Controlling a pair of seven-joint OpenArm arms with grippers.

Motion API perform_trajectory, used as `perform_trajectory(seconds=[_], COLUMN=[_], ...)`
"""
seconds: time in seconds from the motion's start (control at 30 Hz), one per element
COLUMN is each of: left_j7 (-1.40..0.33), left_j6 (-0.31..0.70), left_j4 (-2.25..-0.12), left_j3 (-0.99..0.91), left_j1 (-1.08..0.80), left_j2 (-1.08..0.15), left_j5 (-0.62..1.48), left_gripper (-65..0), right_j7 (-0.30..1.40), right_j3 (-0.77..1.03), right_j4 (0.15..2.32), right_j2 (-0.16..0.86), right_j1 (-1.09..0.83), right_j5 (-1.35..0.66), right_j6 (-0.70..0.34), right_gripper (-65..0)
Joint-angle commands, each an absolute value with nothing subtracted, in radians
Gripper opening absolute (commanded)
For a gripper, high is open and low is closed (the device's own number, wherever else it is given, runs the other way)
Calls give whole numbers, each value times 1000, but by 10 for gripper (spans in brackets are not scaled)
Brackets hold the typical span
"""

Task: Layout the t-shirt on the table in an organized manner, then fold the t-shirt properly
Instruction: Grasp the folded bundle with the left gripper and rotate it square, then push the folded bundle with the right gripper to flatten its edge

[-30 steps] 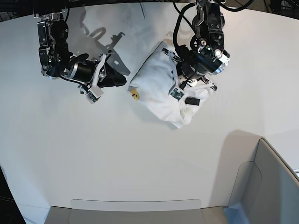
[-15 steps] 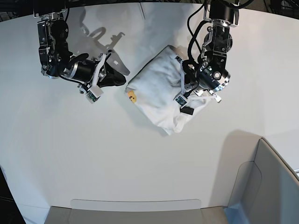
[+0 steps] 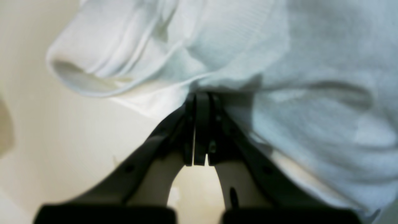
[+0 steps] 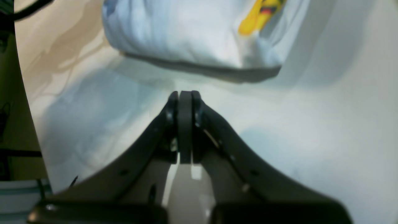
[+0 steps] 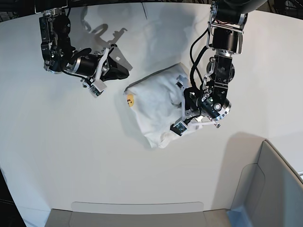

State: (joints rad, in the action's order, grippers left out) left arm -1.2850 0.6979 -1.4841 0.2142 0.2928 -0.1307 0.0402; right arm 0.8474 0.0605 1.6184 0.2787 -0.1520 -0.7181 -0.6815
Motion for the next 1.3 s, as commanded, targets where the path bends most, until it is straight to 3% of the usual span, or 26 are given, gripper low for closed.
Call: perform_trajectory(seconds=[0.0,0.13,0.37,0.53,0.6,0.97,1.27], left_j7=[-1287,-1310,-1316,-1374,-1385,-1388,-1388], left_j6=[698,698,568,565,565,565,565], left_j4=[-1521,-1629,-1874,-2000,-2041,-2043,-2043], left_j3=[209,206,81,-125,-179,-326,-326], left_j1=[340,357,341,229,183,-10,-12], left_j2=[-131,-148,-111,-68,-68,-67,-67], left_j5=[35,35,35,38,38,39,39], left_gripper=[-650,-650,-650,-650,-650,-650,-650], right_j7=[822,817,796,773,773,776,773], right_j3=[64,64,73,74,68,-18,-282], right_j4=[1647,1682,1790,1695,1632,1253,1264], right_j2=[289,291,283,251,231,162,113], right_j1=[-139,-140,-87,36,94,255,237], right_j5=[-742,-742,-723,-644,-625,-615,-630], right_j6=[-688,-691,-682,-545,-544,-538,-444], right_gripper=[-650,-650,-650,-650,-650,-650,-650])
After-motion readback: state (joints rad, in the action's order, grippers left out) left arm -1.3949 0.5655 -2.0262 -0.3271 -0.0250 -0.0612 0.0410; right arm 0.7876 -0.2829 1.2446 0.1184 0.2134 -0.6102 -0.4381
